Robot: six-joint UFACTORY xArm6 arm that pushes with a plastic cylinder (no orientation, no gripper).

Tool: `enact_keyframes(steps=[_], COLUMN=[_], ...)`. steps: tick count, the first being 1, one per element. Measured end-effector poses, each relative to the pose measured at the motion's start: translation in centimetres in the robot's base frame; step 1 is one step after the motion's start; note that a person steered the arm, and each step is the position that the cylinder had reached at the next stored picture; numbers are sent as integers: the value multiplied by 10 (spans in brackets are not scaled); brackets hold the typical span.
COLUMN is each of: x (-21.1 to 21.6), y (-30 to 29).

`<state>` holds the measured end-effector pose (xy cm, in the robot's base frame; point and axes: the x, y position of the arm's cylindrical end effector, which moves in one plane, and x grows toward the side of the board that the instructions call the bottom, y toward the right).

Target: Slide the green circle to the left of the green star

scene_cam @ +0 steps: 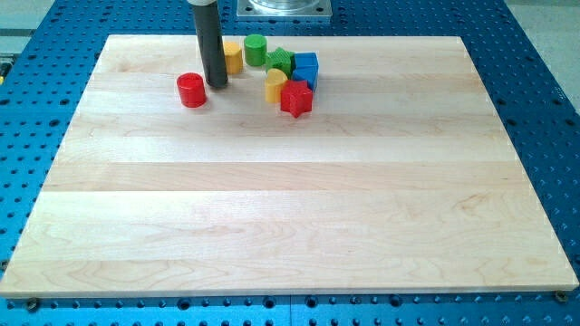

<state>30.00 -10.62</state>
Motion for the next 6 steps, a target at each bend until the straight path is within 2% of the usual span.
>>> enact_keyframes(steps=[1,2,3,4,5,6], x=[18,-50,-93,-94,-14,-12], y=[-27,-64,4,81,88,89])
